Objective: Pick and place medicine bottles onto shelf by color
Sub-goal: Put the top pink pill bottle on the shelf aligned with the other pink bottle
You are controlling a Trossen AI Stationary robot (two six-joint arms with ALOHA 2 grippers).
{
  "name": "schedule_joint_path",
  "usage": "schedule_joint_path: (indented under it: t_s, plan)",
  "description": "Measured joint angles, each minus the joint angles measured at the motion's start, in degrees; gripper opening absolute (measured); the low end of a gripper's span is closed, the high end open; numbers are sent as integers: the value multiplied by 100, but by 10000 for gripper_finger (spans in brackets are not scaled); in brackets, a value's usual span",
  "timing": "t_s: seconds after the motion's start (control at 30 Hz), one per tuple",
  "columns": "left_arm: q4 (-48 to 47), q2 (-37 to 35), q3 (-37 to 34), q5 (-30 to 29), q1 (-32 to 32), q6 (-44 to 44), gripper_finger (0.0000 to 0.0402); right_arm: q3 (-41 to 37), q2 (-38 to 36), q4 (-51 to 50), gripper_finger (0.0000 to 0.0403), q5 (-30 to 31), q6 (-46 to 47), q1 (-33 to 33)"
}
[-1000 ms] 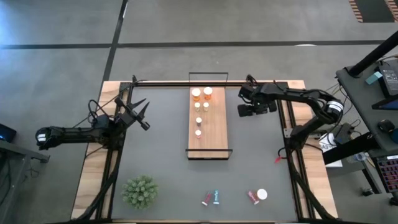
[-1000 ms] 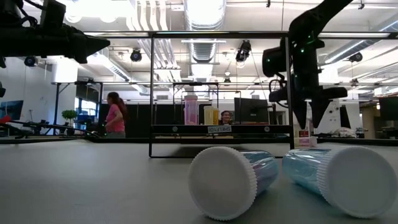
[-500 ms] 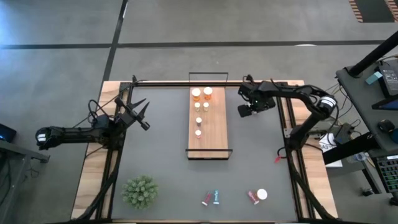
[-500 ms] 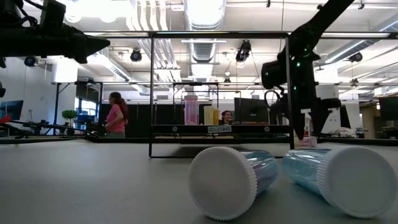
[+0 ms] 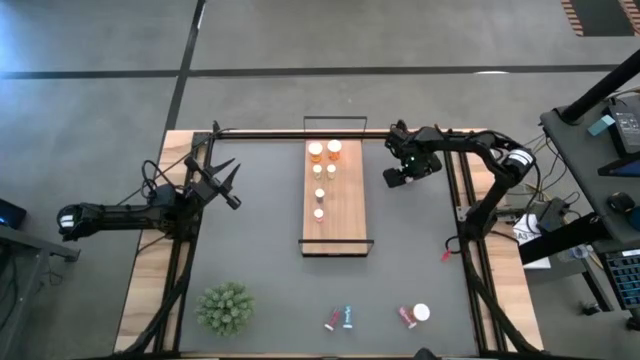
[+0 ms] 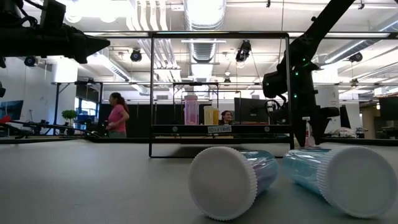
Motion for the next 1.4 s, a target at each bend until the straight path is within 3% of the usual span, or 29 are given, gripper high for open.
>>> schedule_joint_path:
  t_s: [0.2, 0.67, 1.03, 1.4]
  plan:
    - [0, 0, 1, 0, 0, 0, 72, -17, -135, 293, 228, 2, 43, 0]
    - [1, 0, 2, 0, -1, 0, 72, -50, -96, 406, 116, -66, 240, 7]
    - [2, 0, 2, 0, 0, 0, 72, -59, -98, 1, 118, -457, 731, 217]
    - [2, 0, 2, -2, 0, 0, 72, -109, -98, -300, 115, -732, 2076, 1264]
